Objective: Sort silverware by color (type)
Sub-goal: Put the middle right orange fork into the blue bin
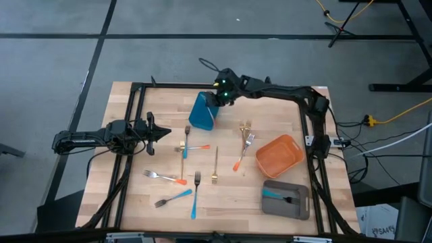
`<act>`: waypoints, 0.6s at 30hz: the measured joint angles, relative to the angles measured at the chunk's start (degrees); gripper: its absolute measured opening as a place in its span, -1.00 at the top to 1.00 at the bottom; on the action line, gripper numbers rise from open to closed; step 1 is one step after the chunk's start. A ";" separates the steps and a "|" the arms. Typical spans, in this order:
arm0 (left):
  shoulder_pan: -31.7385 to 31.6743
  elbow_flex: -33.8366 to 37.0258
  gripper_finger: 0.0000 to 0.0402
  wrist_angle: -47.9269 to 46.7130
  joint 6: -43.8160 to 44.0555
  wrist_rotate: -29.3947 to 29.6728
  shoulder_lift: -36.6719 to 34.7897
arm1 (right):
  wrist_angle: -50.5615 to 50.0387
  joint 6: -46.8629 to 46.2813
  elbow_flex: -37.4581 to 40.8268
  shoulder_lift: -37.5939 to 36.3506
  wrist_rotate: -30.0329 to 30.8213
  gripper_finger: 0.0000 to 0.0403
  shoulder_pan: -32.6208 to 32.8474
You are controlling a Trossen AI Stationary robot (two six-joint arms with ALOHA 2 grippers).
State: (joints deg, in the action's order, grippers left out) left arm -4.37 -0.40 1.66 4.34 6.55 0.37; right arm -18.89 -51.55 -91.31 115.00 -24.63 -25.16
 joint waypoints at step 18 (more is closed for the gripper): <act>0.01 0.00 1.00 0.01 -0.02 0.20 0.01 | 2.50 -7.08 0.02 3.37 7.89 0.99 -1.16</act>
State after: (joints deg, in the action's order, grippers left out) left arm -4.36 -0.40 1.67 4.32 6.74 0.38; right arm -16.39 -58.63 -91.29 118.37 -16.73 -26.32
